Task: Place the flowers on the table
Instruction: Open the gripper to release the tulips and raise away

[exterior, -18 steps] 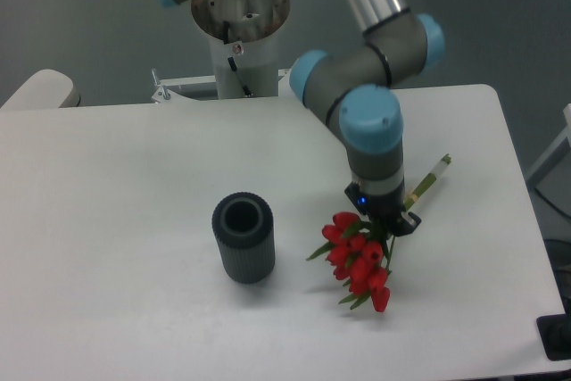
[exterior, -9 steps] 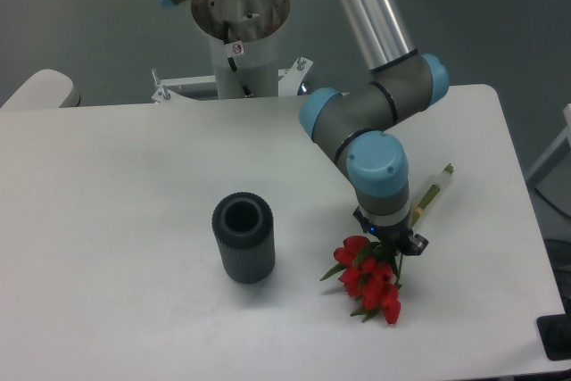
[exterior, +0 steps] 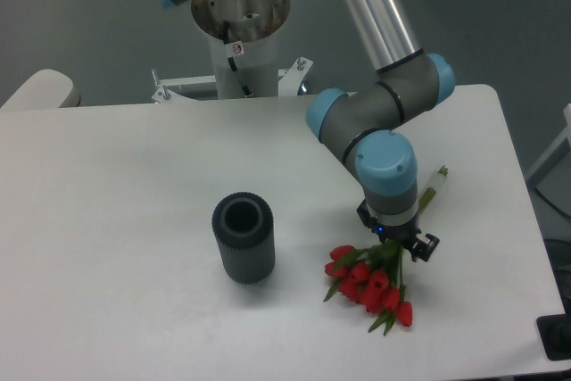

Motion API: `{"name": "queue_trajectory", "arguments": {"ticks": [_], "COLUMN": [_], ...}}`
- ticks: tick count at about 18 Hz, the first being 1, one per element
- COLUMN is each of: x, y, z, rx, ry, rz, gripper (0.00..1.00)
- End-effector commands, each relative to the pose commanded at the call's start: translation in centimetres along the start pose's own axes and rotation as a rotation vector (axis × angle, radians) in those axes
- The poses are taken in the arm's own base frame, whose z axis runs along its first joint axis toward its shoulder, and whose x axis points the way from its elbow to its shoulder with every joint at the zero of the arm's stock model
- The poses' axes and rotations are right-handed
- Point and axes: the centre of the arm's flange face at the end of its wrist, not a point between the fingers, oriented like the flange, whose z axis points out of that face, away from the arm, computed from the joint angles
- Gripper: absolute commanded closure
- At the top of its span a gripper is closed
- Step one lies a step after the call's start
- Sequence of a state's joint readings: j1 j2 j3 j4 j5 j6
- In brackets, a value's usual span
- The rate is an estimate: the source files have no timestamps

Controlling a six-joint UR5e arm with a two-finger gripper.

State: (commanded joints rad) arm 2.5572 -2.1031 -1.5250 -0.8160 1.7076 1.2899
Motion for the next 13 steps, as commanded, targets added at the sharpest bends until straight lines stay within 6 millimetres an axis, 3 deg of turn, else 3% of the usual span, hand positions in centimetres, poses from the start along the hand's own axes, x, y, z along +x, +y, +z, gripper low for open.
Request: {"name": "queue_trajectory", "arguments": {"ticks": [4,7,11,13], "x": [-2.2,-3.7,-5.7,-6.8], "y": [-2.2,-2.7,-1.8,-0.4], "z": [-5.3,-8.2,-10.5,-11.3], "rx": [0.190,0.332,0.390,0.415], "ry": [-0.050,-0.061,-0.061,-0.061], "rz": [0.010,-0.005,-0.021,-0.045], "gripper": [0.04,0.02,0.01,0.01]}}
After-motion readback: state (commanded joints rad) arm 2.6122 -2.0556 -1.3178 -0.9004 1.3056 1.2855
